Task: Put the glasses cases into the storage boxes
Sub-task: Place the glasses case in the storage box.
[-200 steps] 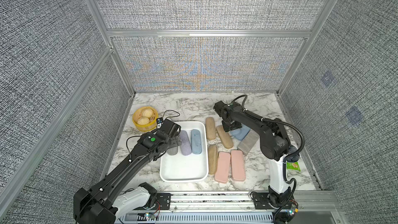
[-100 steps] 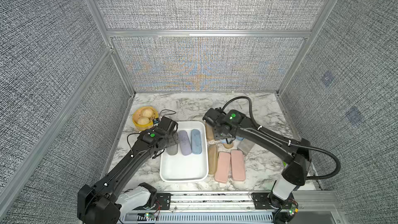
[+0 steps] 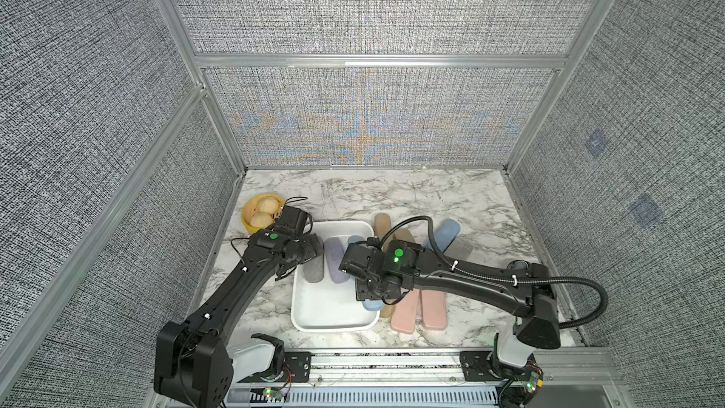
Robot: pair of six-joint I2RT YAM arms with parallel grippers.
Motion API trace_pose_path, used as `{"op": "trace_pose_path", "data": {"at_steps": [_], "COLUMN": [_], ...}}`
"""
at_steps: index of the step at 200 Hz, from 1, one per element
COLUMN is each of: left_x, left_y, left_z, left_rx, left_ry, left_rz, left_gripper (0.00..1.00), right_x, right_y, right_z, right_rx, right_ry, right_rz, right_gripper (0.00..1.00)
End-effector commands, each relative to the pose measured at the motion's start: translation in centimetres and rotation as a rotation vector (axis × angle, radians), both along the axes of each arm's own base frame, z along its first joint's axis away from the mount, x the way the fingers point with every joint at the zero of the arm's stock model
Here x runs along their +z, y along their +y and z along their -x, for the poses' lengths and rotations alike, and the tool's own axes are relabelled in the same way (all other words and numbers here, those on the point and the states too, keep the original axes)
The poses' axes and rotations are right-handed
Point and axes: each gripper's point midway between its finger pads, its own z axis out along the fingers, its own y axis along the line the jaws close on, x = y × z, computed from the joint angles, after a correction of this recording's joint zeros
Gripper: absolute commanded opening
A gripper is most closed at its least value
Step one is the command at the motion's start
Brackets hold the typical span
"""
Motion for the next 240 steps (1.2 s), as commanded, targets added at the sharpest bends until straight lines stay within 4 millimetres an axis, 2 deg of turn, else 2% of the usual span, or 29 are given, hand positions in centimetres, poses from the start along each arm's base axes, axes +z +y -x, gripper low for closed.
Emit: {"op": "trace_pose_path", "data": {"at_steps": [1,40,81,111,182,240], "left_x": [-0.4,-1.3,-1.1,-1.6,-2.7,-2.7], "left_y": [0.4,-0.4,-0.5,-0.5,-1.2,-1.4], "left_z": [-0.5,-1.2,-1.5,-1.2,-0.9,-0.9], "left_rx": [-0.003,-0.028,-0.035,-0.041,-0.072,-0.091], "left_ry": [0.009,0.03,0.024,0.045,0.088,0.107], "left_rz": [-0.03,0.017,0.034,0.036,0.059,0.061], "left_gripper": [1.0,1.0,1.0,0.99,0.98,0.96], "right_x": [-0.8,-2.8,-4.7,-5.8,-6.3,-7.5], "right_y": [2.7,4.8,4.1,4.2,4.7,3.4], "right_z": [1.7,2.2,2.3,2.3,0.2,-0.8], "right_rx": [-0.043,-0.064,-0.143,-0.181,-0.161,-0.166], "right_ry": [0.135,0.23,0.28,0.321,0.272,0.23], "right_rz": [-0.12,-0.15,-0.128,-0.128,-0.033,0.063], "right_gripper": [0.55,0.55,0.55,0.55,0.55,0.55]}}
